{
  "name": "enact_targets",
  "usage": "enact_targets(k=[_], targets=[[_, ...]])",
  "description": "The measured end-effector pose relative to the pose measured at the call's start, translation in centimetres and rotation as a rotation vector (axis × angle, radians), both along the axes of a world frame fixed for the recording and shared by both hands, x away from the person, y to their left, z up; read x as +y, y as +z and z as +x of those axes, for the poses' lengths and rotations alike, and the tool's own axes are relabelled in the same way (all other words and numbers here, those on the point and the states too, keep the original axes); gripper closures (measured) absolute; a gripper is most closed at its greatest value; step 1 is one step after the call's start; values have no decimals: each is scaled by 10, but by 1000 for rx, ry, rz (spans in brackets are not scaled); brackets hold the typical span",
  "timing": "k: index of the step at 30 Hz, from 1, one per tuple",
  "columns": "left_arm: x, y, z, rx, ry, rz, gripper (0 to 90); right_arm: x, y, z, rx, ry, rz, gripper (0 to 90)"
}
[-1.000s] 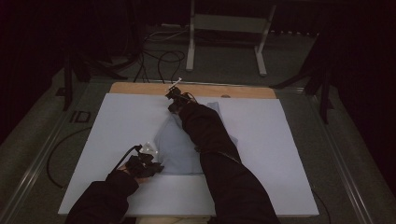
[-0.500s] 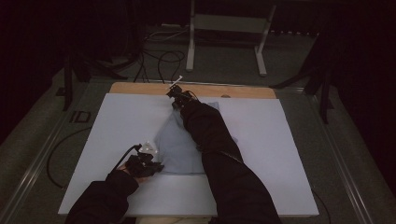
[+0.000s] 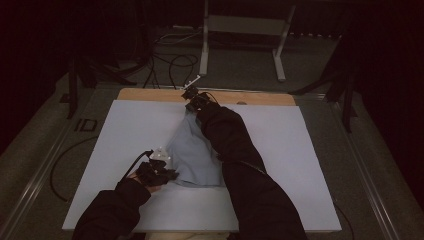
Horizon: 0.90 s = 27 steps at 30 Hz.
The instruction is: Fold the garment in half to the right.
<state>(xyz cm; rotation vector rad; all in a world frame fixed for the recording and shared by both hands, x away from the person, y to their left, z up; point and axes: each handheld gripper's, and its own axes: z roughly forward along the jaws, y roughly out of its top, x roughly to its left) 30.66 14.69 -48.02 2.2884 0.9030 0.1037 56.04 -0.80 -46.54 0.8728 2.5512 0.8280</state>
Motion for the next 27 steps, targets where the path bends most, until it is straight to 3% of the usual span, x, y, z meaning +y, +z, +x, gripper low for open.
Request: enact_targets(k=[14,27], targets=[[-23,17,-2,-28,-53,-1,846,-24,27,-8,-35,5,51,873],[-45,34,0,-58,-102,30,846,-56,41,-16,-47,-21,101,873]])
